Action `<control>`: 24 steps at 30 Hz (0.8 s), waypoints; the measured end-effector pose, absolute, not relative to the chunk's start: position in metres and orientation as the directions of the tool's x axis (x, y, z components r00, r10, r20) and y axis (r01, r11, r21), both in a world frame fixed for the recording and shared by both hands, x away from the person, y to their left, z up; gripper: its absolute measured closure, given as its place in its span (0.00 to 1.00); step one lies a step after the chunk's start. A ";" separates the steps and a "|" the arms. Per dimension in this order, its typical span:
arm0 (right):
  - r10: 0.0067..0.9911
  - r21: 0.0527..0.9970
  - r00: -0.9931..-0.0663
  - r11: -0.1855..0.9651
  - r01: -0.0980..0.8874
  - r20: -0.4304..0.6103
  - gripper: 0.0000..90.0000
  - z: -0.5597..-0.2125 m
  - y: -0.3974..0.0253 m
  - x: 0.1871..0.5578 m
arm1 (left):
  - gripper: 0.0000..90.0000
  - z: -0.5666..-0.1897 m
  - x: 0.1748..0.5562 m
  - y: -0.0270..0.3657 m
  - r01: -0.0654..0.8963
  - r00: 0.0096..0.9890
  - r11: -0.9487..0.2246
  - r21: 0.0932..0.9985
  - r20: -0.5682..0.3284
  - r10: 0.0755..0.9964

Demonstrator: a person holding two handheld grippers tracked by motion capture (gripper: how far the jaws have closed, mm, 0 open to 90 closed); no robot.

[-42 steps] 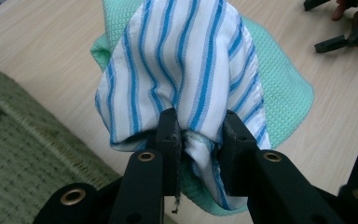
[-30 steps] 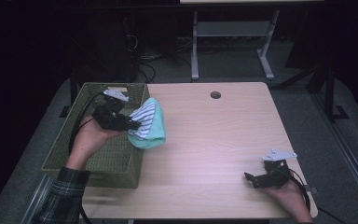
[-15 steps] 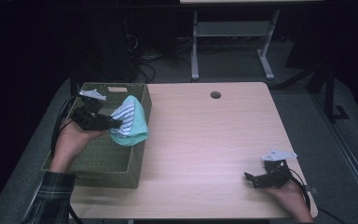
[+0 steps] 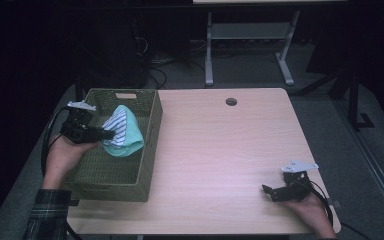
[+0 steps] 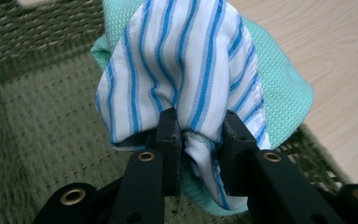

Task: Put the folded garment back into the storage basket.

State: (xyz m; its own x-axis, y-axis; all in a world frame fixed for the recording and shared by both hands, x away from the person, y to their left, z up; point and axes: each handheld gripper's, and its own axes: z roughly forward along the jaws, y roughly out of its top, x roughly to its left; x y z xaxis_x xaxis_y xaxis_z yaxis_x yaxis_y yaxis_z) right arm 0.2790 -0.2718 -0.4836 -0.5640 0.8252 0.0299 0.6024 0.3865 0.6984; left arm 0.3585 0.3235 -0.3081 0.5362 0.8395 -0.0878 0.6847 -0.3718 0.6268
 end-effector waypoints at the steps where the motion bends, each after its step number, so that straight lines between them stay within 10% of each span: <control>1: 0.825 0.698 -0.564 0.387 0.602 0.030 0.00 -0.484 -0.272 0.279 | 0.80 -0.312 0.359 0.326 0.690 0.530 -0.368 0.623 -0.089 0.843; 24: 0.826 0.698 -0.563 0.385 0.603 0.031 0.00 -0.484 -0.272 0.279 | 0.80 -0.381 0.374 0.341 0.763 0.469 -0.354 0.540 -0.086 0.879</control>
